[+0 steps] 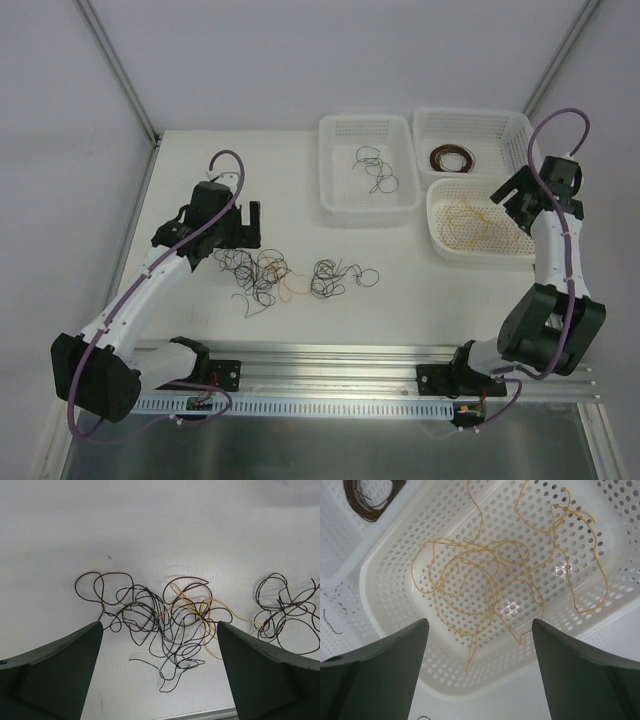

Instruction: Untangle the cables

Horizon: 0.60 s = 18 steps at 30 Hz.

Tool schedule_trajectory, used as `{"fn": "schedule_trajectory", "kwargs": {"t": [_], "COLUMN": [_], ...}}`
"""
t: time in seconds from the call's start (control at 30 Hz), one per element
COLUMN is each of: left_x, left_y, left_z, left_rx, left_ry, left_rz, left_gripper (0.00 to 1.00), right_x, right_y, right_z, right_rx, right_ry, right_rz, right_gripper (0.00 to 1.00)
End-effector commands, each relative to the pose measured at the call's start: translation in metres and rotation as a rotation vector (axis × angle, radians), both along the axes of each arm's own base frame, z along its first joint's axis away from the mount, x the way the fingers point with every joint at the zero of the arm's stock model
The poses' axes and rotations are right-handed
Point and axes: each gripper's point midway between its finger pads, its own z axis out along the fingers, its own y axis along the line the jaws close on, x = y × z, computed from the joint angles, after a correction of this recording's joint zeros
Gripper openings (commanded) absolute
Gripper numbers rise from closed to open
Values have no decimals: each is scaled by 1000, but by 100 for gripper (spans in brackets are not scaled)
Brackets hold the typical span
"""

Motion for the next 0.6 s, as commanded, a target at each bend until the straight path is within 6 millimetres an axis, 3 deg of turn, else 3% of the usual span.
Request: {"fn": "schedule_trajectory", "kwargs": {"t": [0.0,0.13,0.3,0.37,0.43,0.47,0.57], "left_x": [0,0,0,0,-1,-1,-2], "left_y": [-3,-4,-8,-10,-12,-12,-12], "left_z": [-2,-6,-13,-16,-20,-21,-28], "left_rx": [-27,-32,-42,-46,-52,-50,-47], "left_ry": [15,32,65,78,94,98,128], "left_rz": [-10,-10,-26,-31,-33,-31,-25], "left_gripper": [99,99,99,99,99,99,99], "right_x": [-9,-11,-10,-11,-14,-20,-40], "right_y": [9,41,113,157,187,221,289], "right_z": [54,77,80,76,68,68,60], "right_rx": [-56,-101,-127,-90,-89,-72,-88], "right_ry": [-126,-177,-179,-192,-181,-196,-219], "right_rz": [16,143,415,574,705,822,1094], "right_gripper": [89,90,91,91,89,88,85]}}
